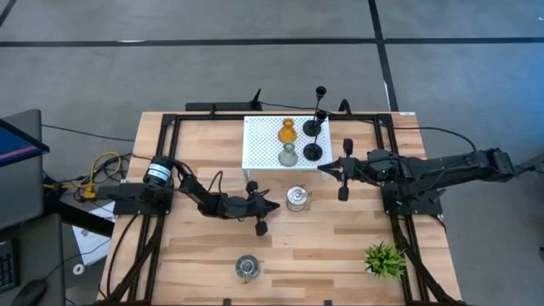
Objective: Pick & Place candle stick holders
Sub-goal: Put the green scented candle on the shelf
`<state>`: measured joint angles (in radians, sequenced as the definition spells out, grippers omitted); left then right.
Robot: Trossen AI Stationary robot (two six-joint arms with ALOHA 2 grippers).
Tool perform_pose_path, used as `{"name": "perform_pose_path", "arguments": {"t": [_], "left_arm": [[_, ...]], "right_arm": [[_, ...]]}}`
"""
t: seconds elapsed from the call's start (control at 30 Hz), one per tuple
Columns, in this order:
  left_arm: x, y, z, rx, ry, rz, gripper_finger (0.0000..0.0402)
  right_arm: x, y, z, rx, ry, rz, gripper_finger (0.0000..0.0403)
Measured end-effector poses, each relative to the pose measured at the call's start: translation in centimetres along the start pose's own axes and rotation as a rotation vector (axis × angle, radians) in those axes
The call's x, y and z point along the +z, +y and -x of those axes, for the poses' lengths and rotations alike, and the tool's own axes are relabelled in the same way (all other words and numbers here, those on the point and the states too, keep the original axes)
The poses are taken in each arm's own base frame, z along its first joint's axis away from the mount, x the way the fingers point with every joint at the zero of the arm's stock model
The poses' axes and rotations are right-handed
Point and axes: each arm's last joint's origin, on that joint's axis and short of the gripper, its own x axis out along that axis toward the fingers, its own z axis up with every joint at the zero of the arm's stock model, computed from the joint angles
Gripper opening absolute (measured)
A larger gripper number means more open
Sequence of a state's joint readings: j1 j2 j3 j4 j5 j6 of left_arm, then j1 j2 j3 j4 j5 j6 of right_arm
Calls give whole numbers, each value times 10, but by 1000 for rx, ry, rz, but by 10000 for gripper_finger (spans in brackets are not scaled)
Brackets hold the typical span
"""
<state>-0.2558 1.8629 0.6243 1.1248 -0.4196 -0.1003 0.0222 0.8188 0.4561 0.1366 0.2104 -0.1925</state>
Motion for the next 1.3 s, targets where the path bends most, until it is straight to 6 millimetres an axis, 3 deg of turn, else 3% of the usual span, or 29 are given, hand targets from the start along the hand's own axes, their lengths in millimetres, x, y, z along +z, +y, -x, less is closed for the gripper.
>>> {"name": "perform_pose_path", "arguments": {"t": [0.37,0.83,1.03,1.3], "left_arm": [[11,-9,-6,-50,-37,-53,130],[11,9,-13,15,-30,51,295],[11,9,-13,15,-30,89,321],[12,9,-13,12,-32,91,317]], "right_arm": [[3,14,3,73,-18,20,0],[9,15,6,58,-74,113,0],[11,14,8,52,-91,108,0],[7,15,8,62,-55,118,0]]}}
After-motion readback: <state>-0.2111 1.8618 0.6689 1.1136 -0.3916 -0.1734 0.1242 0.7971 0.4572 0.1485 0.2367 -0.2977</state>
